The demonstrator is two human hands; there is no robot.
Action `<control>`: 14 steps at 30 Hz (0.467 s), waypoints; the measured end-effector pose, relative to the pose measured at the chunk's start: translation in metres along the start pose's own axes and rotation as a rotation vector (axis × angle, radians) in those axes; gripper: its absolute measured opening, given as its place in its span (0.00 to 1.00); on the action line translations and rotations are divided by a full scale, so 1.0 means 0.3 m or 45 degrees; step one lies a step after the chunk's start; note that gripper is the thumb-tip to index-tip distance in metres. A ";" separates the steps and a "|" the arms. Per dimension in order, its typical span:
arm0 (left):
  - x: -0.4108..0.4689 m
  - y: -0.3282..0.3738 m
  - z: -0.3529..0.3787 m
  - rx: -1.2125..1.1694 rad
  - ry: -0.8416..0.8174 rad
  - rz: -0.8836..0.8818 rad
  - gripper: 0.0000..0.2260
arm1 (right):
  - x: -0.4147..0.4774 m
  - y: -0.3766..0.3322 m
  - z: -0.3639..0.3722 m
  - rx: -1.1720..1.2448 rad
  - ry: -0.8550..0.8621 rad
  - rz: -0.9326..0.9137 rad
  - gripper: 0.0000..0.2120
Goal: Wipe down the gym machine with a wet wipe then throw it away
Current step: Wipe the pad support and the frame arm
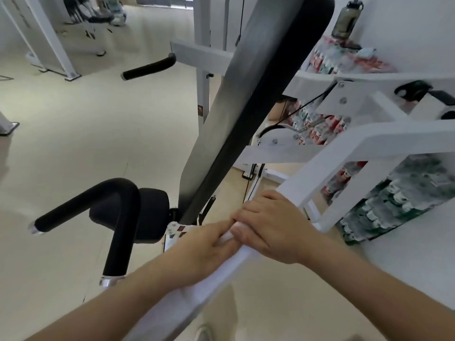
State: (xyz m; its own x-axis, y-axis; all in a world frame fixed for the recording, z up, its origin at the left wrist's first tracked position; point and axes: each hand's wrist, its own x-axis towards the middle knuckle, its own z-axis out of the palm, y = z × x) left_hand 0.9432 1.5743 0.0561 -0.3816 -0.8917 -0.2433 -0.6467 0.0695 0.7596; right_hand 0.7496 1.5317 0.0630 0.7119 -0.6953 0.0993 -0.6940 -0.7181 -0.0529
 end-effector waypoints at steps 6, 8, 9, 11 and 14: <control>0.081 0.039 0.022 0.114 -0.069 -0.088 0.12 | -0.007 0.440 -0.084 -0.110 0.058 0.454 0.17; 0.125 0.062 0.029 0.125 -0.064 -0.130 0.16 | 0.022 0.430 -0.081 -0.116 -0.038 0.367 0.22; 0.159 0.085 0.039 0.139 -0.050 -0.146 0.20 | 0.026 0.392 -0.059 -0.070 -0.036 0.272 0.23; 0.251 0.139 0.063 0.162 0.006 -0.172 0.21 | 0.011 0.334 -0.019 -0.012 0.020 0.076 0.21; 0.390 0.234 0.092 0.220 0.078 -0.210 0.18 | -0.020 0.496 -0.015 0.008 0.140 -0.030 0.18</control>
State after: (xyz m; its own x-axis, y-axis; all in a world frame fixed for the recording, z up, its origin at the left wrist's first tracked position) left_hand 0.8348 1.4873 0.0642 -0.2237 -0.9225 -0.3145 -0.8026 -0.0087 0.5965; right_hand 0.6416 1.4291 0.0588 0.7118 -0.6705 0.2093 -0.6759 -0.7349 -0.0556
